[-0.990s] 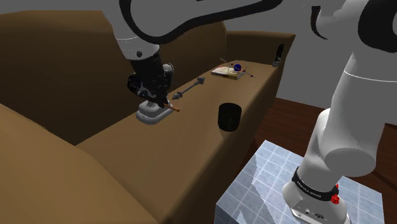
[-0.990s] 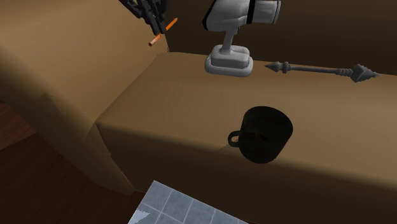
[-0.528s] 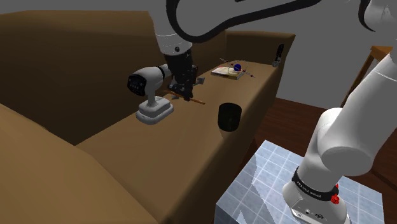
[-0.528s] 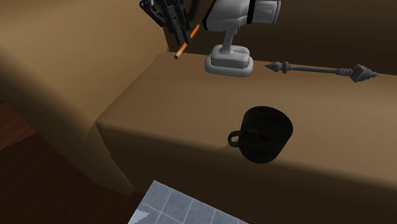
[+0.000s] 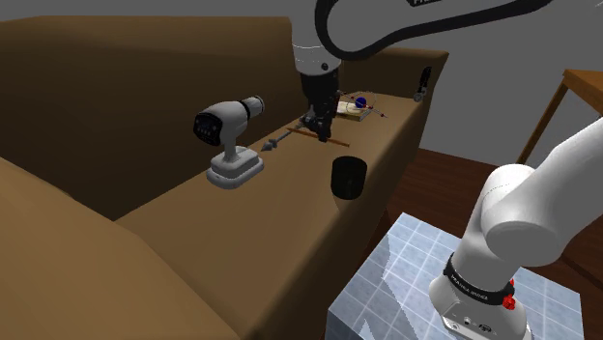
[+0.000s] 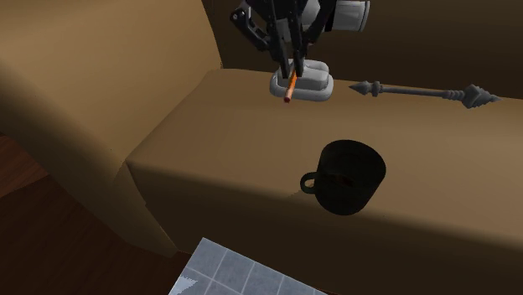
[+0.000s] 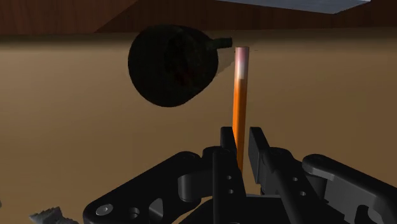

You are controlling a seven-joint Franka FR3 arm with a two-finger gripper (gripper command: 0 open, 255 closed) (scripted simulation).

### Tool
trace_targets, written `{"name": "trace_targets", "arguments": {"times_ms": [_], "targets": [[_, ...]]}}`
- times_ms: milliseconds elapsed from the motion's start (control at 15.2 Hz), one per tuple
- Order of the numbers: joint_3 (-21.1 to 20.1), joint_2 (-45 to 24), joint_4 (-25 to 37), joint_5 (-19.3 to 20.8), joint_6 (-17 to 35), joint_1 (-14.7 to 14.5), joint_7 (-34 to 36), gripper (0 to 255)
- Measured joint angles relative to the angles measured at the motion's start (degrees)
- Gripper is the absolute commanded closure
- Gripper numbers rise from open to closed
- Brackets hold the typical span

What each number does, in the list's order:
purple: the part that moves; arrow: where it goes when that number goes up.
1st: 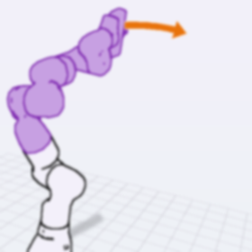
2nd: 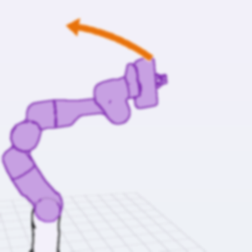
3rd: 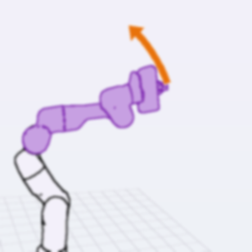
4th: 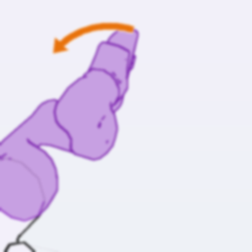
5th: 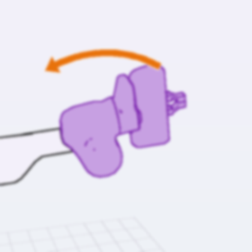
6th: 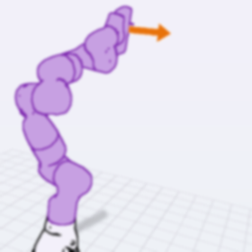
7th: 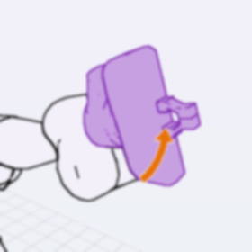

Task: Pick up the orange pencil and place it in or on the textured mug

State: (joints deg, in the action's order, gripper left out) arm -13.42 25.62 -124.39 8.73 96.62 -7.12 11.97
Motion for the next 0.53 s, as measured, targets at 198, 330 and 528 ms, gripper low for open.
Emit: {"name": "trace_targets", "arguments": {"times_ms": [198, 330, 528], "targets": [[2.88, 4.60, -3.37, 0.61, -0.51, 0.68, -3.68, 255], [5.24, 7.21, -6.14, 1.53, 0.23, 1.39, -6.42, 255], [8.48, 11.99, -9.22, 2.96, -0.65, 2.34, -10.42, 255]]}}
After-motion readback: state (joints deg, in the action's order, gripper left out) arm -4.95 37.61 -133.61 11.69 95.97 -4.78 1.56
